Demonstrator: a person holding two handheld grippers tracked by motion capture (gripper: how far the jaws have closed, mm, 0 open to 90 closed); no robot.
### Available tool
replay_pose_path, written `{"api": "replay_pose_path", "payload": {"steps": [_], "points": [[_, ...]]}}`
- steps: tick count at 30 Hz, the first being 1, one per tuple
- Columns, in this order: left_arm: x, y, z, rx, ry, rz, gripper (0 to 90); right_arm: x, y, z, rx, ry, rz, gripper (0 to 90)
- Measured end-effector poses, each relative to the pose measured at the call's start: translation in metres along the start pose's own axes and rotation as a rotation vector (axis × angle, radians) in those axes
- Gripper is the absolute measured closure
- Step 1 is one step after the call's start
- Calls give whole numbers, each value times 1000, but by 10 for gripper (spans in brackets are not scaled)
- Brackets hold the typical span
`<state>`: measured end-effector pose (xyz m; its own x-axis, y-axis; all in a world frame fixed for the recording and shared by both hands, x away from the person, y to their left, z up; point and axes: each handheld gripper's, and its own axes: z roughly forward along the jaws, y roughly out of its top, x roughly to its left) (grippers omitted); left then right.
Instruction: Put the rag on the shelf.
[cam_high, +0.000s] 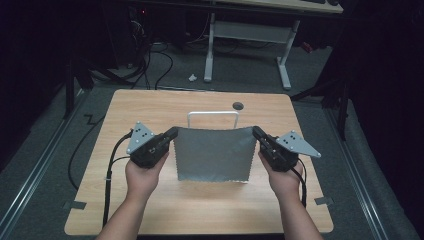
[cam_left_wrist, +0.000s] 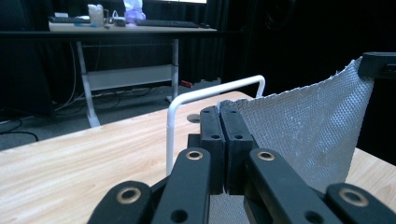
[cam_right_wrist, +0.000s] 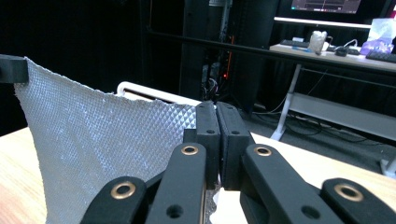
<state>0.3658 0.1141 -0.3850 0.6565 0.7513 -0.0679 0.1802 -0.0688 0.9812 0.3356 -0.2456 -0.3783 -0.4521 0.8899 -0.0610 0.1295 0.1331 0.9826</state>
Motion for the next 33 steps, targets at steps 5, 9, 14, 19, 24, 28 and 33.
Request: {"api": "replay_pose_path", "payload": {"steps": [5, 9, 14, 19, 24, 28, 33], "points": [[2, 8, 2, -9, 5, 9, 889, -2, 9, 2, -14, -2, -6, 897], [3, 13, 4, -14, 10, 14, 889, -4, 15, 2, -25, -8, -9, 898], [5, 19, 9, -23, 18, 21, 890, -8, 19, 7, -27, -9, 3, 899], [8, 26, 14, -20, 22, 31, 891, -13, 25, 11, -25, -10, 17, 899], [12, 35, 21, -21, 44, 60, 891, -15, 37, 17, -35, -16, 21, 899], [19, 45, 28, -13, 65, 81, 891, -20, 47, 25, -41, -18, 25, 899], [27, 57, 38, -9, 85, 104, 891, -25, 54, 38, -36, -21, 29, 899]]}}
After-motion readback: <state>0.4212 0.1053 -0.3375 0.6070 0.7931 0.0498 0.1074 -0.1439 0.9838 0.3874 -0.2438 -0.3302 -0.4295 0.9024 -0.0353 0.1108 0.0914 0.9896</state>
